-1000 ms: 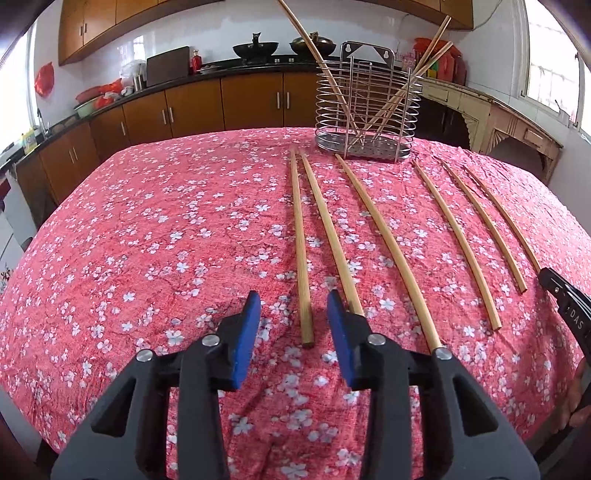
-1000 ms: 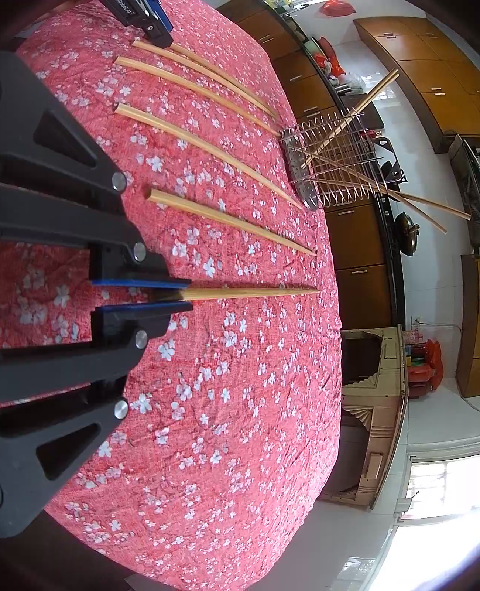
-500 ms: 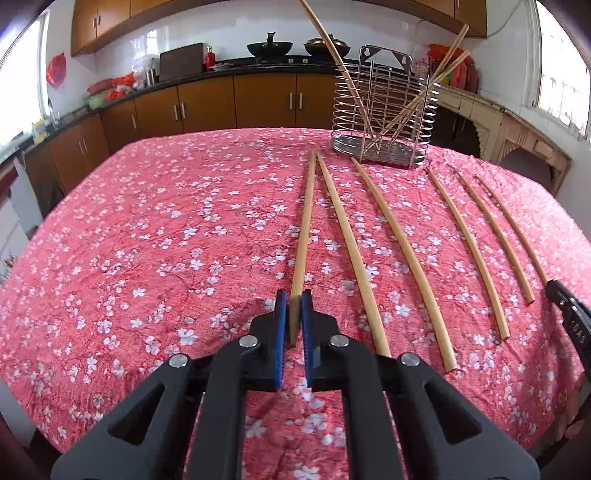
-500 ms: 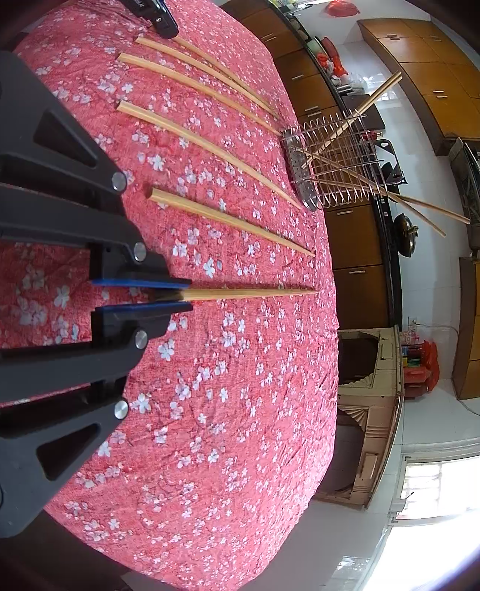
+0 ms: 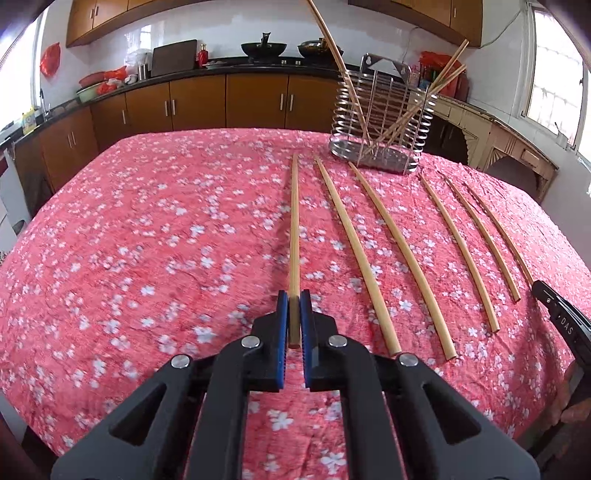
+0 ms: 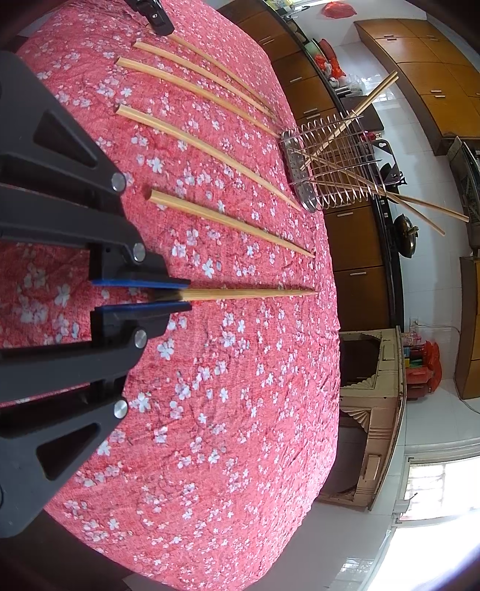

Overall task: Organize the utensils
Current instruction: 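Lift both held chopsticks upright and carry them over the wire holder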

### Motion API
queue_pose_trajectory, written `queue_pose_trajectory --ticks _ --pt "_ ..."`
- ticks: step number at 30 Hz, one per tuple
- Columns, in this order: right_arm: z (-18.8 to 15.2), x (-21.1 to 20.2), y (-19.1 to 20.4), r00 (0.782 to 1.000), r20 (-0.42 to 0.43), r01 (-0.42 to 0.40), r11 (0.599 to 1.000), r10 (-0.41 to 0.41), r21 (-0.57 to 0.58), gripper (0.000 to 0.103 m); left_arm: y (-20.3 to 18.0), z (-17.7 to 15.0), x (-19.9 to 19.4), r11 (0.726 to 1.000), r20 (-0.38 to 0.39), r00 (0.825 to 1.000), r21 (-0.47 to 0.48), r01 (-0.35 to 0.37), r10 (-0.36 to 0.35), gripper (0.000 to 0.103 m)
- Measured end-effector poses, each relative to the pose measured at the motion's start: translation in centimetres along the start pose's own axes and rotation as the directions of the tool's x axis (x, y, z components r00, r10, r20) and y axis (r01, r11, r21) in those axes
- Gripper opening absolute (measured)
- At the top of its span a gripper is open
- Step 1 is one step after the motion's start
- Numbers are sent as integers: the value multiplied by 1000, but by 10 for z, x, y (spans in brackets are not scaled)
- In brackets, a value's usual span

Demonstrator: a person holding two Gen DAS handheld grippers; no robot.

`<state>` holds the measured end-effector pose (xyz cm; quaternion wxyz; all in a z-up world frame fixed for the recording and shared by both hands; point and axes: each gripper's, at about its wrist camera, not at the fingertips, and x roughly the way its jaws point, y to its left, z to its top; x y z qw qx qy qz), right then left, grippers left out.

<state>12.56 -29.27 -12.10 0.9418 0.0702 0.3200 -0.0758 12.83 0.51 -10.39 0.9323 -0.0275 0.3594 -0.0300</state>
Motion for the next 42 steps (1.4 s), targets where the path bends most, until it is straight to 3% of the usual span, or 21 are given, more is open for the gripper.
queue_pose_trajectory --ticks 11,24,31,42 --pt "48 -34 -5 989 148 6 1000 -4 -17 8 16 38 -42 999 163 986 35 -32 26 6" --pt "114 -68 -9 953 304 2 999 9 -38 8 38 102 -81 997 343 937 15 -70 60 7" --pt "149 -80 -11 933 359 -26 999 35 -28 8 42 126 -94 997 398 915 10 -74 64 7" --pt "190 -96 -9 910 405 -86 996 91 -31 8 44 151 -104 998 420 906 -3 -56 52 6"
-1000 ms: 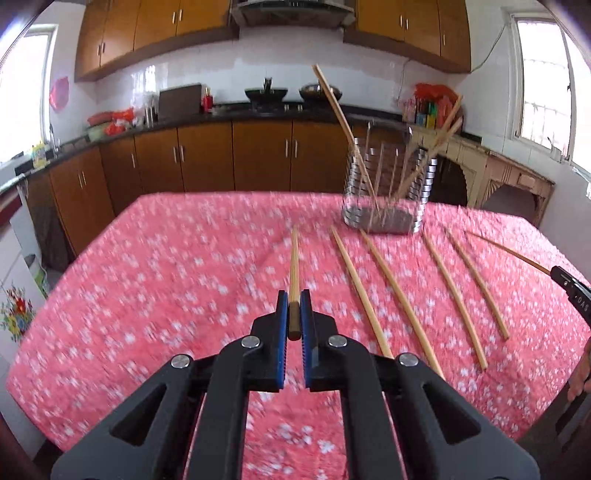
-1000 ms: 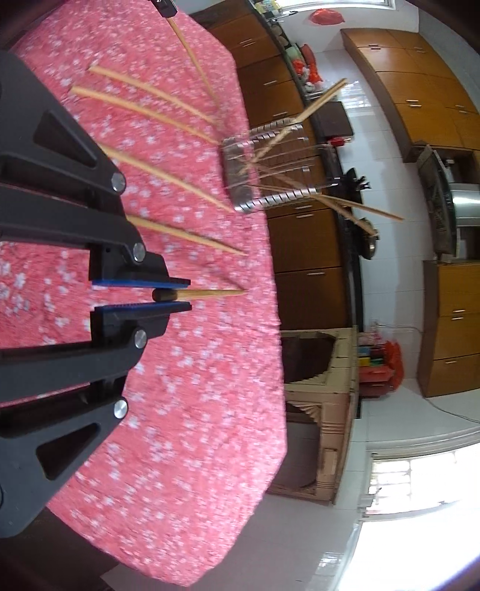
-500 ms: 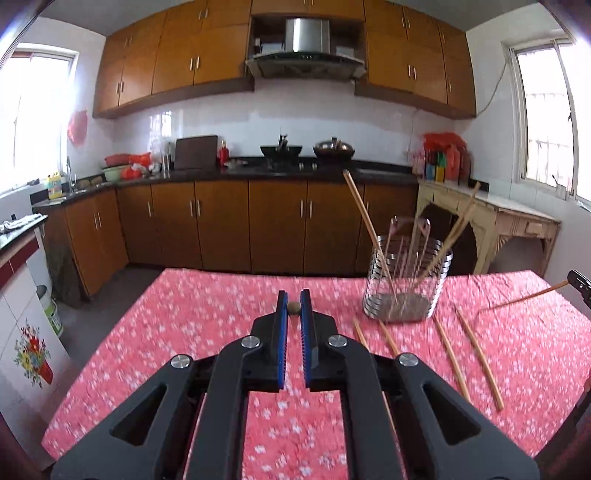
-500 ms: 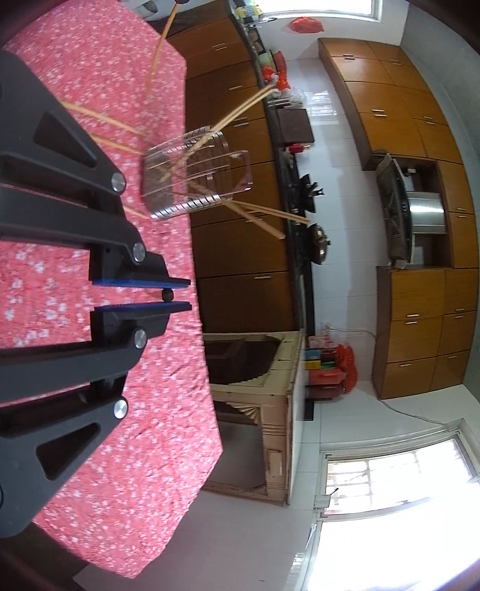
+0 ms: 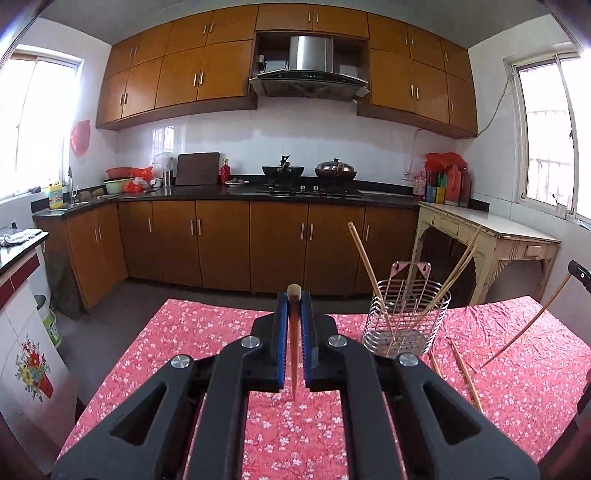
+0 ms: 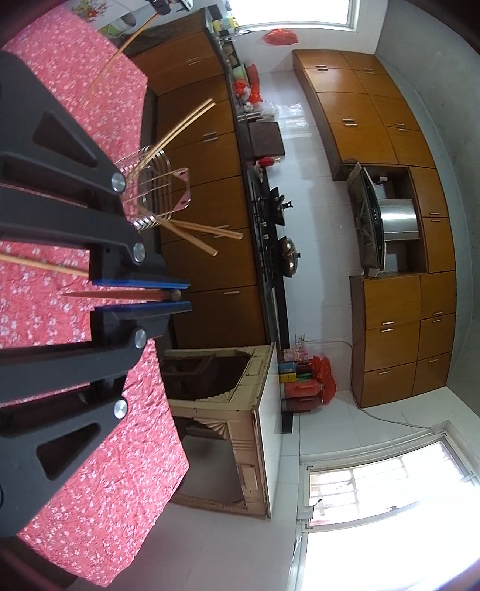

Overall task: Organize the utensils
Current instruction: 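Lower both chopsticks tip-first into the wire holder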

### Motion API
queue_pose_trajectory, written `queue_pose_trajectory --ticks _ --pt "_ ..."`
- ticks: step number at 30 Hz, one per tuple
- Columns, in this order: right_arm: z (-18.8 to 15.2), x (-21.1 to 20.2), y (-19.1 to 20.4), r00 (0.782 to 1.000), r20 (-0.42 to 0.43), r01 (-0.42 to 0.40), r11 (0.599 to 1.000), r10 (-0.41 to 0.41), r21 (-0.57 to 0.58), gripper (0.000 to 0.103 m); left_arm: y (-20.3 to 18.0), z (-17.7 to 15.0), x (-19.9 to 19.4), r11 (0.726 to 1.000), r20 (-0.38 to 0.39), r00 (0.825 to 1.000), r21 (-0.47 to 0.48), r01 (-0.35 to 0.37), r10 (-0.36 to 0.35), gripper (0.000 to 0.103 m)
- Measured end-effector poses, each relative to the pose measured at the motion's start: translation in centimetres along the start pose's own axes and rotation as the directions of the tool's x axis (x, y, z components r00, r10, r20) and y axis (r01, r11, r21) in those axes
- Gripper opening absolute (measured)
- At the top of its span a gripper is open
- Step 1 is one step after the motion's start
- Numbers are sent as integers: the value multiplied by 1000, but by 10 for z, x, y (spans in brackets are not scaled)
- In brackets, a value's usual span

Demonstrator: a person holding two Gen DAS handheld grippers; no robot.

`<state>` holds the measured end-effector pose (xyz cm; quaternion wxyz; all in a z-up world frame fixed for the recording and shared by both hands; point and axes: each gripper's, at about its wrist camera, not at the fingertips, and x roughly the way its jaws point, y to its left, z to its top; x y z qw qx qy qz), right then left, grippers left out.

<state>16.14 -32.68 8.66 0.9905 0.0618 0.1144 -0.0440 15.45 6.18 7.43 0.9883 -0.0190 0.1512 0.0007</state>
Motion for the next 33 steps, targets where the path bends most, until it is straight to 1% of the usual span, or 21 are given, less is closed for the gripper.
queue_pose_trajectory --ticks 9,15,19,22,25,29,33 --pt "27 0 4 999 27 -43 999 43 13 8 -10 19 -1 999 16 999 0 49 -49 6" --pt "43 1 10 996 36 -83 996 82 26 8 -15 32 0 996 26 995 -17 93 -92 6" --pt "65 4 19 989 54 -137 990 134 46 8 -25 54 1 991 49 990 -23 130 -128 6" --pt "83 4 27 983 89 -168 985 163 48 8 -34 74 0 986 83 983 -25 165 -162 6" --pt "100 7 36 976 111 -192 980 185 49 8 -42 92 1 983 118 977 -27 183 -179 6" --pt "121 16 47 968 139 -218 974 209 57 8 -53 114 9 979 151 970 -43 197 -188 6" --pt "140 33 63 962 151 -237 970 226 58 8 -65 129 24 983 177 970 -54 177 -165 6"
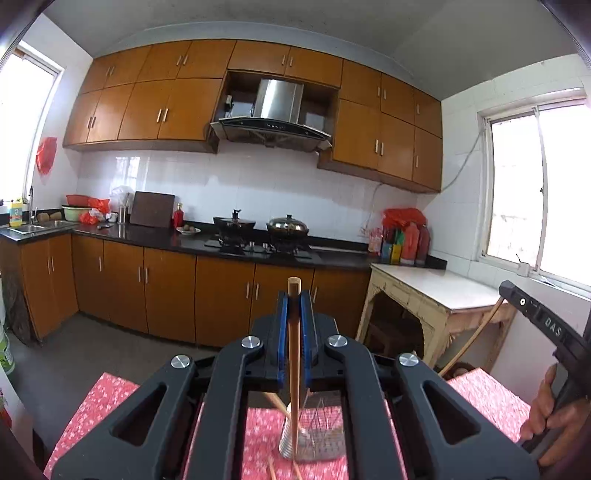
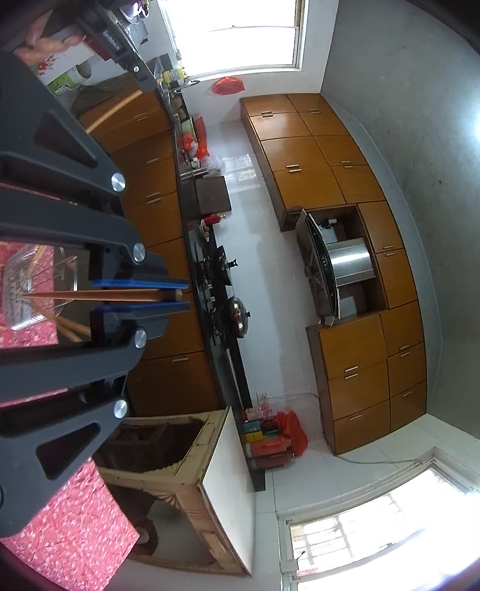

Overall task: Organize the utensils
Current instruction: 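Lower both chopsticks tip-first into the wire holder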

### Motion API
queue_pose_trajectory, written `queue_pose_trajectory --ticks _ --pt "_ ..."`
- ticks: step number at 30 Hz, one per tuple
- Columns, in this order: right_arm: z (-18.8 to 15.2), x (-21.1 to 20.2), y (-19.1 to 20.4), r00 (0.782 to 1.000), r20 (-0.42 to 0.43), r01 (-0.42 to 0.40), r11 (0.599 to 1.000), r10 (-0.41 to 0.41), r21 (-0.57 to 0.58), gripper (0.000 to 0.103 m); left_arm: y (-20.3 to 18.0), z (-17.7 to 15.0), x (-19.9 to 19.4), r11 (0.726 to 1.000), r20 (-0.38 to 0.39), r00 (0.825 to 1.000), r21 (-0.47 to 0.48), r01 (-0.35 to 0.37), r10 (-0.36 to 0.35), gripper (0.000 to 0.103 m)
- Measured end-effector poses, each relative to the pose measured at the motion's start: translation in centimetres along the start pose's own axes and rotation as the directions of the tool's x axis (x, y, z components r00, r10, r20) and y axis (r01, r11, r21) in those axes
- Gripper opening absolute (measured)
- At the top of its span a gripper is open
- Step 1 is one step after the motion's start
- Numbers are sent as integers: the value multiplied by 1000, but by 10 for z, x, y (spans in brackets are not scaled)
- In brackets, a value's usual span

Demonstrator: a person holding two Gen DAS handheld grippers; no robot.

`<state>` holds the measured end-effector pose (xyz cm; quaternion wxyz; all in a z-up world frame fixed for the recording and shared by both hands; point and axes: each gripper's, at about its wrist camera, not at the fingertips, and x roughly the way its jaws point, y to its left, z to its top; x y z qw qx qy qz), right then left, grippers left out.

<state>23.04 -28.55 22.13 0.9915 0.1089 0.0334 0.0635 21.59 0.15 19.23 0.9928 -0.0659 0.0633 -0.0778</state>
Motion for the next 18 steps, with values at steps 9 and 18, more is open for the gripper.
queue_pose_trajectory --ticks 9,18 --pt "-7 59 17 1000 -29 -6 1000 6 -8 8 -18 1 48 999 28 999 -10 -32 32 6" --pt "-51 113 16 990 -140 3 1000 -5 -10 8 -17 -32 92 999 -57 997 -13 -52 51 6"
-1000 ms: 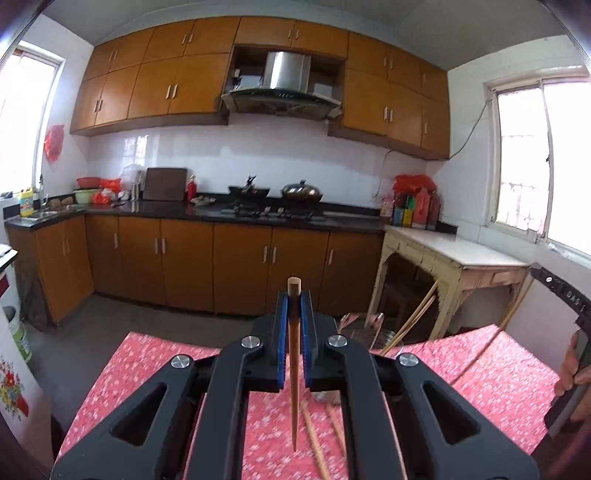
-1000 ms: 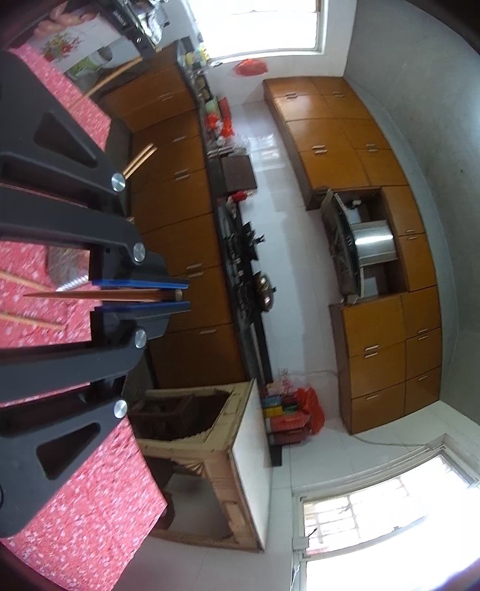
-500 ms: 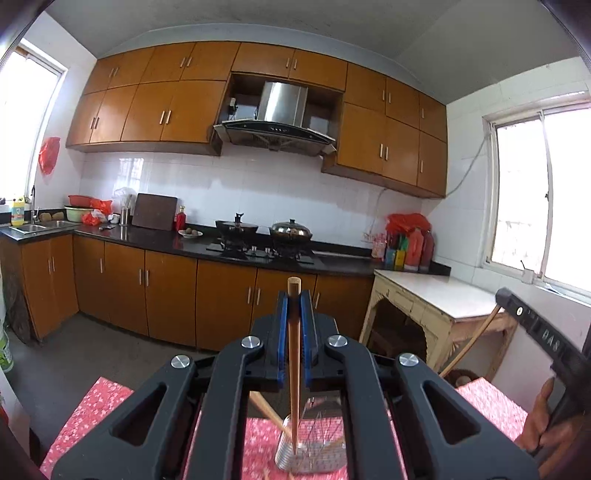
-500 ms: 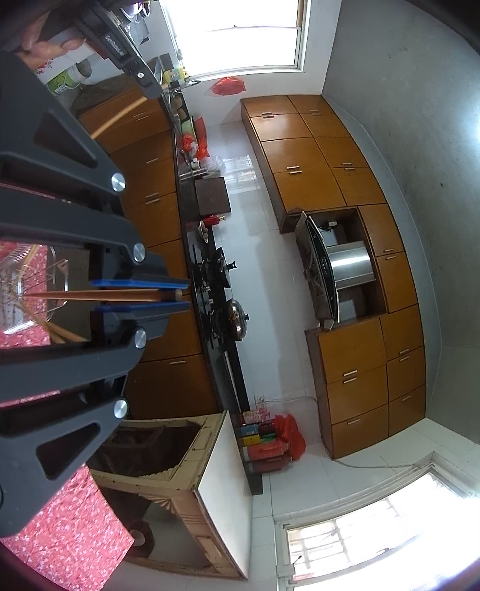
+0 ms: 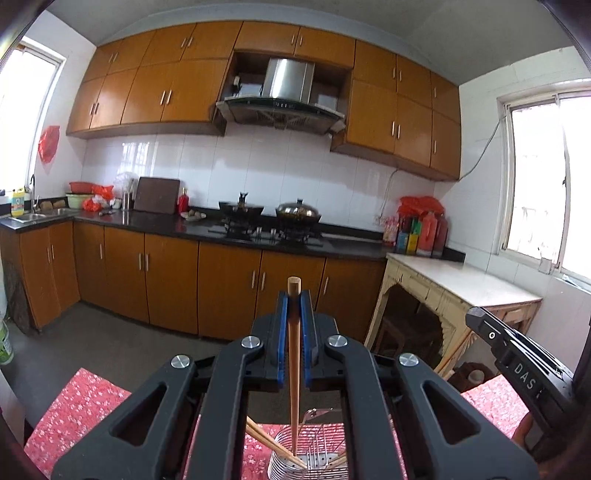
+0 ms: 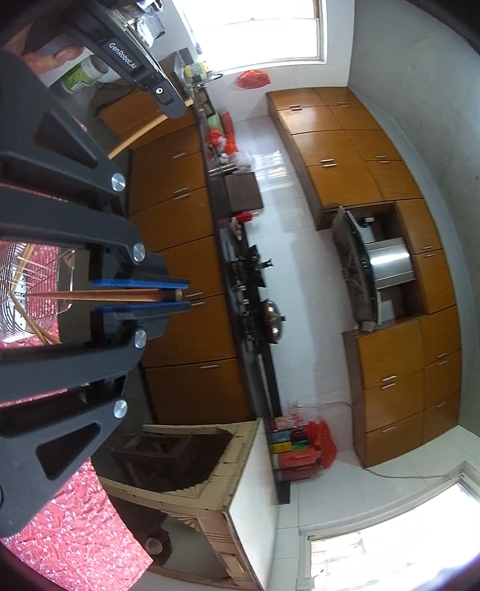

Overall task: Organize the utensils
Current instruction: 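Lower both chopsticks tip-first into the wire holder, then open both tools to release the chopsticks into the holder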

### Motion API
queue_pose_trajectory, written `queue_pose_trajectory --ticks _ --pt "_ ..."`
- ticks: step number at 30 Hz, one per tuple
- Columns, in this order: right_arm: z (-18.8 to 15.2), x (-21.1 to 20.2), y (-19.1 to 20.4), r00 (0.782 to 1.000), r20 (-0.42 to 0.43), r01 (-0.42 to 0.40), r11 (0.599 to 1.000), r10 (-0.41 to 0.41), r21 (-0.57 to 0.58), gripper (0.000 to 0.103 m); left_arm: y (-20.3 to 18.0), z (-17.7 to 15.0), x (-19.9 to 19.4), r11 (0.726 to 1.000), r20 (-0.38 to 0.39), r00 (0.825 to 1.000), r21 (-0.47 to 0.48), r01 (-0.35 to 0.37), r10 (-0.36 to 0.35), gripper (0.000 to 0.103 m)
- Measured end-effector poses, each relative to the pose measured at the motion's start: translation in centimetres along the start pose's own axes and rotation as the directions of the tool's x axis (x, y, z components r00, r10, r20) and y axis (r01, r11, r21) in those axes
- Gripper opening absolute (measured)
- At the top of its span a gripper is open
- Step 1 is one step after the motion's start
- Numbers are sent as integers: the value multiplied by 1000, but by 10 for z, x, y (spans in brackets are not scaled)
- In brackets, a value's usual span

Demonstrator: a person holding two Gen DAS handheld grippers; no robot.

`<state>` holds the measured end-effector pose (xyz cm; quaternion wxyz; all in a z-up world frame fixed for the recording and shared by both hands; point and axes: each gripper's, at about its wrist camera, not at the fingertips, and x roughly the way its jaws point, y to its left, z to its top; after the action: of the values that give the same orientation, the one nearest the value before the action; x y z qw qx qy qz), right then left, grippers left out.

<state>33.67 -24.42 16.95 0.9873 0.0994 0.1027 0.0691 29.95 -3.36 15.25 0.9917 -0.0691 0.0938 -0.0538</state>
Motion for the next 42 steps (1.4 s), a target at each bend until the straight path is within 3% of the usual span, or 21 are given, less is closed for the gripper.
queue_pose_trajectory --ticks 21,23,25,29,37,42 --pt "-35 47 -15 991 -135 5 999 0 34 8 5 -19 34 1000 -110 994 3 -13 13 7" --pt "-36 47 -18 990 -138 22 999 -17 32 11 6 -18 32 1000 -105 994 12 -24 25 7" --pt "-36 47 -22 990 -136 35 999 -31 30 26 8 -16 30 999 -101 994 9 -32 32 10" --pt "-33 38 -27 992 -107 68 998 -66 17 36 16 -10 22 999 -86 995 -8 -51 50 34" --pt "-27 9 -31 993 -73 95 995 -95 -9 49 24 -4 0 997 -68 995 -1 -73 73 38" --pt "-32 -16 -35 992 -72 102 995 -103 -12 52 33 -8 -27 997 -59 995 4 -82 82 46"
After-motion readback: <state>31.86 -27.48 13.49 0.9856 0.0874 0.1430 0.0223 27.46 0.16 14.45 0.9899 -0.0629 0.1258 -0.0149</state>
